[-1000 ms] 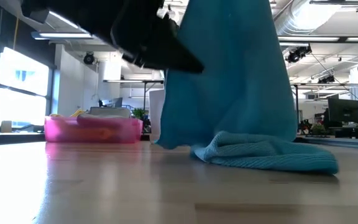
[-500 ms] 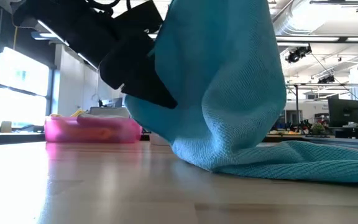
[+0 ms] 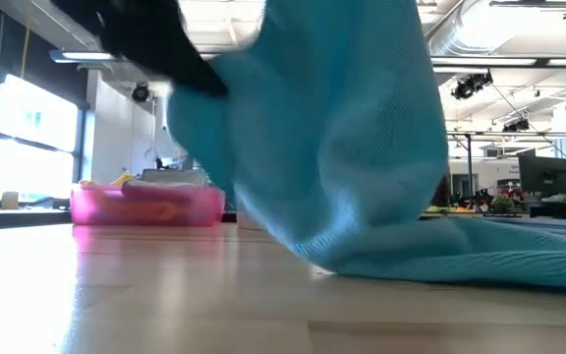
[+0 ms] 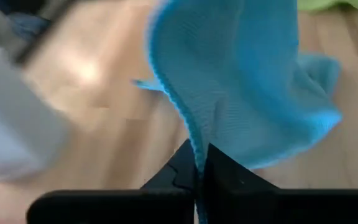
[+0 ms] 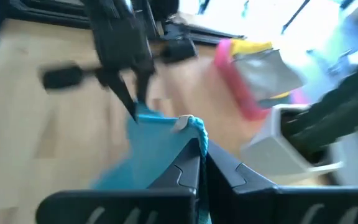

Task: Fold microfiber towels
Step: Fold the blue microfiber towel

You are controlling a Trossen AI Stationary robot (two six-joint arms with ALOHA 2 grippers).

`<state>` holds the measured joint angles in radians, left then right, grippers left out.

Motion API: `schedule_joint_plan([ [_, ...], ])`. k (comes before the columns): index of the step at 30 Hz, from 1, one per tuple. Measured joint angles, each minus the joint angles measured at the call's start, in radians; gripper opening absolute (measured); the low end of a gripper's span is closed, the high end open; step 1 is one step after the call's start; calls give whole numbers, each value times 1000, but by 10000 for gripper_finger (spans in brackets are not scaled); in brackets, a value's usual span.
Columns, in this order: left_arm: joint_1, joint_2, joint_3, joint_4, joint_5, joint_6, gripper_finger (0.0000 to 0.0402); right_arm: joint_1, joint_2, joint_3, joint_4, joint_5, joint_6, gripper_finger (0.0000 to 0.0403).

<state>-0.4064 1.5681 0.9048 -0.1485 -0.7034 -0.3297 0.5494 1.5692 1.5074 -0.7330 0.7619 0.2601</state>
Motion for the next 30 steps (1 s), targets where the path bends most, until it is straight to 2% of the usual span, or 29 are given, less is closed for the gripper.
schedule_joint_plan([
  [7,-36,-320,0,-244,-218,63,1,-50,0,-1,4,223,-149,0],
  [11,-14,-466,0,-247,-351,220,1,-118,0,-1,12,330,-239,0],
  [17,37,-603,1,-117,-525,551,0,-269,-12,3,104,344,-498,0],
  [21,62,-639,0,-7,-575,751,0,-362,-30,41,181,293,-601,0],
  [24,56,-641,0,5,-614,762,0,-394,-40,68,176,210,-610,0],
  [27,4,-623,1,-111,-578,562,0,-384,-47,64,71,1,-443,0],
  [30,-67,-575,1,-315,-377,163,0,-340,-30,0,-33,-207,-201,0],
])
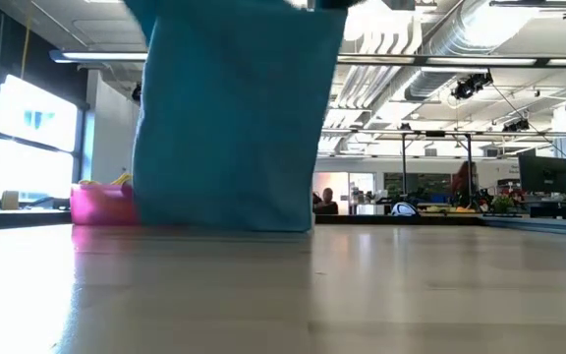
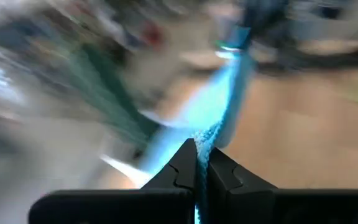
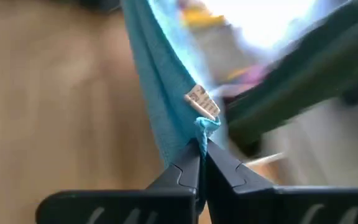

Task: Fold microfiber towels
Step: Fold the blue microfiber towel

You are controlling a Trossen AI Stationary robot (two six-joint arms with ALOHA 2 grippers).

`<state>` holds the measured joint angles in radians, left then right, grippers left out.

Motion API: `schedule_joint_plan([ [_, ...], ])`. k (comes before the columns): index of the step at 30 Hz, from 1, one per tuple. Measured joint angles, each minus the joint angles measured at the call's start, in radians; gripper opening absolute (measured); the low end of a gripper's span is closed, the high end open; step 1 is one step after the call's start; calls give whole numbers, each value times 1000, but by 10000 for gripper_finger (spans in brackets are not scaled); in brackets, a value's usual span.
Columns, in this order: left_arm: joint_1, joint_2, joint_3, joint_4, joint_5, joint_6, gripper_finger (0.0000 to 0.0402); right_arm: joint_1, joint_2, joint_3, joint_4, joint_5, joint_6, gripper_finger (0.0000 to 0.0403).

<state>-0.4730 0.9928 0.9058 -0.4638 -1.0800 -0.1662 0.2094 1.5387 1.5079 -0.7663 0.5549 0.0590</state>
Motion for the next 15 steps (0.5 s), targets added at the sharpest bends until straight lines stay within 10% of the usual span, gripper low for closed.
schedule_joint_plan([
  [6,-147,298,-3,-139,322,-588,0,165,45,-277,224,-122,238,0],
  [15,-235,650,27,101,595,-817,0,337,142,-493,678,-252,501,0],
])
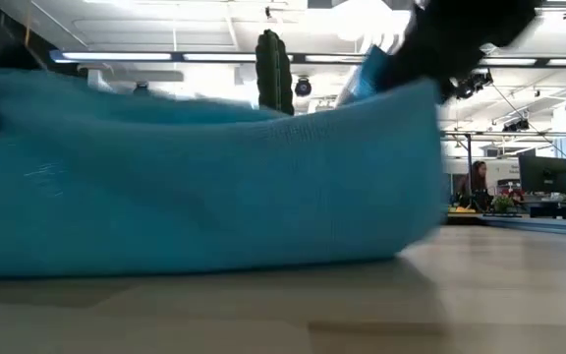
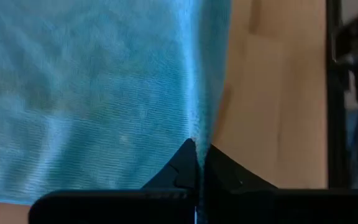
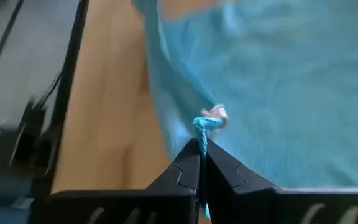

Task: Fold microfiber towels
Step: Fold the blue microfiber towel

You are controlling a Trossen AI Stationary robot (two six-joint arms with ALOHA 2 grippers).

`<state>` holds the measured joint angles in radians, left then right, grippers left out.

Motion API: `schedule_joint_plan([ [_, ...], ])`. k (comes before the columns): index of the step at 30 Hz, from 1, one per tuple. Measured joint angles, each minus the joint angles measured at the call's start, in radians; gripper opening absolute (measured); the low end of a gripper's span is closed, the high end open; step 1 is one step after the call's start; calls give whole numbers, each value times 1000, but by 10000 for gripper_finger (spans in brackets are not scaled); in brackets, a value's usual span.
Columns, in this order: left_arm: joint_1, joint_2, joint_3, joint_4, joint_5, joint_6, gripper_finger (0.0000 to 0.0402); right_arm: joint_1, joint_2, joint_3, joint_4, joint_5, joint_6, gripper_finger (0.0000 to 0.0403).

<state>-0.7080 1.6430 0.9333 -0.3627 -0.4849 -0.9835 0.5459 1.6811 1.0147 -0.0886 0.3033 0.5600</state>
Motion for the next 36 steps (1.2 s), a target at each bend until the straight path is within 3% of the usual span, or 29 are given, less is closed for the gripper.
schedule_joint_plan([
  [5,7,23,91,-158,22,36,0,4,51,1,-4,-35,-10,0],
  [13,118,23,174,-598,-200,64,0,-126,38,1,-134,176,-180,0],
  [21,314,34,101,-601,-223,167,0,-311,38,1,-214,195,-265,0],
  [25,394,41,56,-573,-216,192,0,-390,44,1,-197,129,-301,0],
  [29,445,48,34,-541,-204,239,0,-438,93,1,-162,38,-322,1],
  [36,506,61,26,-512,-207,325,0,-477,157,1,-127,33,-380,17],
])
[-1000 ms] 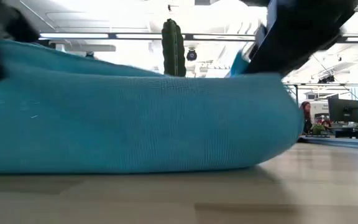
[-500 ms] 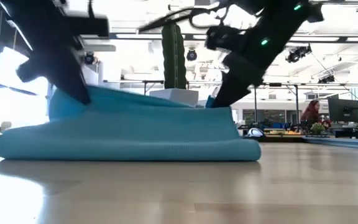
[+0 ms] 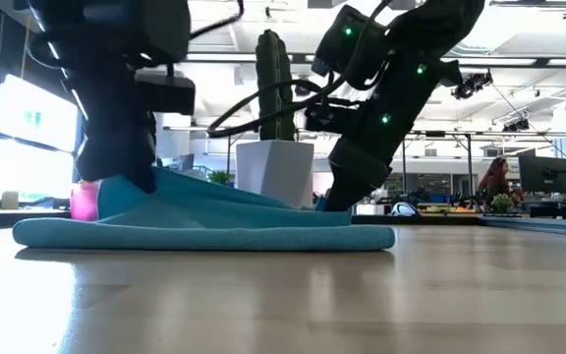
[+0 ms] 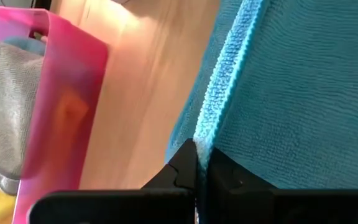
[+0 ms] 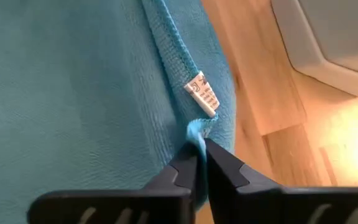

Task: Fold microfiber towels
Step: Fold the blue microfiber towel

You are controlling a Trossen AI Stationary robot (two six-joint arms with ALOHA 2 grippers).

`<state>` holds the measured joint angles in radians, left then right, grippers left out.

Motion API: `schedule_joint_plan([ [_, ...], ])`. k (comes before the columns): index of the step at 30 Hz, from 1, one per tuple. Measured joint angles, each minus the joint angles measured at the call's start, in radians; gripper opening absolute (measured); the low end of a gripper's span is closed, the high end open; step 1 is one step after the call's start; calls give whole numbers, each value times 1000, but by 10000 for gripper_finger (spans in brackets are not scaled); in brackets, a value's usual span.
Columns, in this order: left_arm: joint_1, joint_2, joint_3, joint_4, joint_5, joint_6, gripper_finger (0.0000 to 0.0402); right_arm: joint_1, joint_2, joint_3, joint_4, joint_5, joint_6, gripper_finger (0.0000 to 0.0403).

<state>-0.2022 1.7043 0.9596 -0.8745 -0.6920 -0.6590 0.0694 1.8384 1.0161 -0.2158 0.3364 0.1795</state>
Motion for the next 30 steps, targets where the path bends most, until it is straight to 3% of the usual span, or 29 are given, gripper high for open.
schedule_joint_plan([
  [3,26,3,0,12,2,24,0,-9,-6,0,-3,32,-16,48],
  [10,61,26,0,25,8,43,0,-11,-18,0,-25,269,1,116],
  [17,72,26,0,20,2,61,6,13,-54,0,-65,245,94,126],
  [21,96,29,0,14,18,61,48,41,-105,0,-96,189,159,126],
  [26,136,38,-2,-1,29,93,131,90,-161,0,-114,138,216,126],
  [30,165,31,6,-44,-79,141,177,134,-174,0,-109,110,300,126],
])
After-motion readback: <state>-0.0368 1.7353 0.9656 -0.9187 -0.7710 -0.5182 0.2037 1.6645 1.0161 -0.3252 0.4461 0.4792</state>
